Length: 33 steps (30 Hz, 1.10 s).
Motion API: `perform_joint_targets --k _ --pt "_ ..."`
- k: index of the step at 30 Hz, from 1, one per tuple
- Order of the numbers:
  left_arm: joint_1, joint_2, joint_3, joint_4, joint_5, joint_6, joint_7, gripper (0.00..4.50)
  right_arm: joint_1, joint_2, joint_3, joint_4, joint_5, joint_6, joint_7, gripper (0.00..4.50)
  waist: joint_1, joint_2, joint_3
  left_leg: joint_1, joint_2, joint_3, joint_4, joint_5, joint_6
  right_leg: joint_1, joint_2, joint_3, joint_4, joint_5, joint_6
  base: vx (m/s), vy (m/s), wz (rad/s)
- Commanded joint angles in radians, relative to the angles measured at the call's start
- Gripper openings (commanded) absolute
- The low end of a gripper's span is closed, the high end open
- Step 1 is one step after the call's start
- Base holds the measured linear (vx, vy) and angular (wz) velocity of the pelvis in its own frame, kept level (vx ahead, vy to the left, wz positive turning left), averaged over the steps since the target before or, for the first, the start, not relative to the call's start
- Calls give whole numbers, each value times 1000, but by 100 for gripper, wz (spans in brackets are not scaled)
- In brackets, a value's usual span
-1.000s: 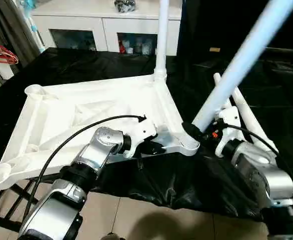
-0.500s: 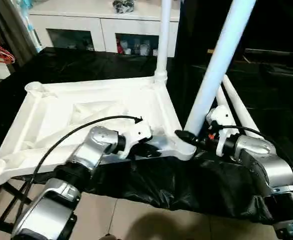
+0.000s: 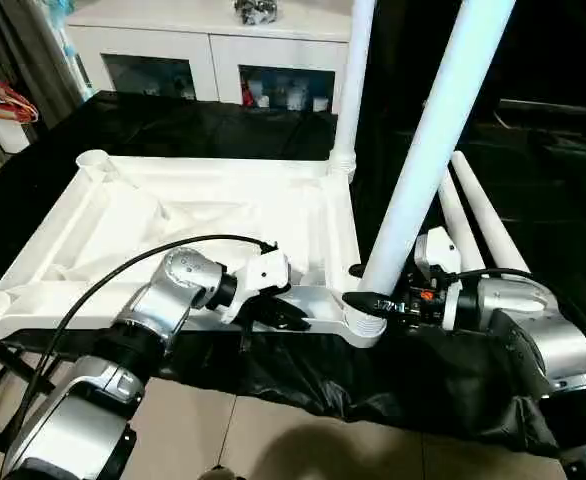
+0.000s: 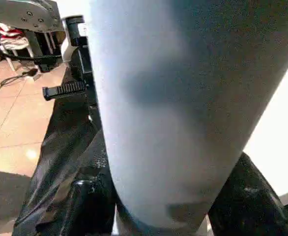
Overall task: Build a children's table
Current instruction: Insert table leg to table base
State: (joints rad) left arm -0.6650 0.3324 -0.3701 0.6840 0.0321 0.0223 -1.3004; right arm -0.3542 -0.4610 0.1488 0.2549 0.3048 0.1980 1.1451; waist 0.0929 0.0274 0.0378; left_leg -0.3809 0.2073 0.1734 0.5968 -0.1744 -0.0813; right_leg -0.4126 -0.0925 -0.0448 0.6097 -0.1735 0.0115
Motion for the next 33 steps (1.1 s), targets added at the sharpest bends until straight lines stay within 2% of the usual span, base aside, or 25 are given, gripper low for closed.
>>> perform_joint_targets --k 1,3,4,5,6,7,9,10,13,14,17,18,19,20,21,22,23,25,29,33 --pt "-58 -18 48 -5 -12 5 87 0 39 23 64 80 -47 18 5 189 -2 -6 -54 18 15 4 -79 -309 29 48 -38 25 -78 -244 -242 0 0 0" --pt "-62 -29 61 -5 -18 26 116 0 22 46 45 117 -65 -2 -55 189 -3 -7 -49 21 14 3 -83 -342 19 45 -39 25 -85 -318 -224 0 0 0" --pt "-62 -29 61 -5 -18 26 116 0 22 46 45 117 -65 -2 -55 189 -6 -8 -45 20 12 0 -86 -372 10 44 -39 23 -91 -385 -202 0 0 0" --pt "-64 -37 72 -9 -22 46 138 0 3 68 23 156 -75 -16 -115 189 -9 -16 -43 19 11 -1 -87 -381 7 46 -39 22 -94 -420 -187 0 0 0" --pt "-67 -45 84 -12 -27 64 161 0 -15 90 1 190 -79 -17 -172 189 -11 -12 -42 24 11 -4 -89 -400 -4 40 -42 23 -97 -474 -171 0 0 0" --pt "-67 -47 87 -13 -28 67 166 0 -19 94 -4 197 -79 -17 -183 189 -18 -13 -42 23 8 -8 -90 -412 -14 42 -42 20 -101 -516 -154 0 0 0" --pt "-77 -58 103 -13 -23 97 220 0 -48 127 -31 256 -94 -31 -282 189 -26 -13 -42 23 9 -12 -92 -420 -19 40 -42 17 -105 -525 -142 0 0 0" --pt "-81 -63 109 -13 -19 110 246 0 -63 140 -38 288 -106 -33 -332 189 -32 -15 -43 24 8 -11 -90 -423 -22 36 -40 18 -104 -510 -148 0 0 0" --pt "-90 -78 125 -22 -14 151 307 0 -103 172 -56 372 -135 -49 -447 189 -47 -16 -41 19 4 -13 -91 -434 -20 38 -38 14 -106 -516 -147 0 0 0" --pt "-92 -82 128 -24 -12 161 325 0 -111 180 -60 389 -141 -53 -471 189 -47 -18 -42 20 4 -13 -90 -431 -19 37 -38 14 -106 -516 -144 0 0 0" --pt "-116 -121 167 -40 -2 259 479 0 -176 231 -89 512 -162 -56 -627 189 -55 -15 -44 17 5 -10 -88 -407 -15 36 -36 18 -101 -459 -167 0 0 0" --pt "-117 -122 168 -41 -2 260 480 0 -176 231 -89 513 -162 -56 -628 188 -57 -14 -45 19 5 -8 -88 -402 -17 36 -34 18 -98 -434 -179 0 0 0" --pt "-125 -141 184 -50 -1 296 541 0 -198 248 -96 553 -167 -58 -668 188 -54 -18 -47 17 3 -6 -86 -385 -10 39 -33 18 -98 -410 -185 0 0 0" --pt "-129 -154 193 -57 0 317 577 0 -210 258 -99 576 -170 -61 -691 188 -55 -15 -48 14 5 -6 -86 -360 -9 41 -34 20 -92 -366 -201 0 0 0" --pt "-129 -164 195 -70 1 333 597 0 -221 269 -103 596 -170 -62 -703 188 -53 -16 -50 14 6 -4 -85 -346 -3 44 -33 20 -89 -332 -211 0 0 0" --pt "-126 -175 192 -80 0 339 602 0 -229 279 -104 609 -168 -61 -707 188 -53 -24 -49 12 5 -3 -85 -337 4 44 -33 20 -91 -322 -213 0 0 0" --pt "-126 -175 192 -80 0 339 602 0 -229 279 -104 609 -168 -61 -707 188 -49 -19 -51 11 5 -2 -84 -320 12 47 -34 20 -87 -300 -218 0 0 0" --pt "-120 -184 182 -93 -3 341 599 0 -241 289 -101 628 -169 -64 -709 188 -50 -20 -53 7 5 -1 -83 -290 20 51 -32 20 -83 -252 -225 0 0 0" --pt "-107 -182 164 -103 -6 322 567 0 -250 292 -93 637 -172 -73 -694 188 -48 -17 -55 10 6 2 -81 -249 35 55 -32 20 -76 -160 -255 0 0 0" --pt "-94 -176 147 -126 -9 330 548 0 -272 296 -102 664 -172 -100 -687 188 -51 -14 -52 12 7 3 -84 -282 31 54 -33 20 -81 -197 -257 0 0 0"
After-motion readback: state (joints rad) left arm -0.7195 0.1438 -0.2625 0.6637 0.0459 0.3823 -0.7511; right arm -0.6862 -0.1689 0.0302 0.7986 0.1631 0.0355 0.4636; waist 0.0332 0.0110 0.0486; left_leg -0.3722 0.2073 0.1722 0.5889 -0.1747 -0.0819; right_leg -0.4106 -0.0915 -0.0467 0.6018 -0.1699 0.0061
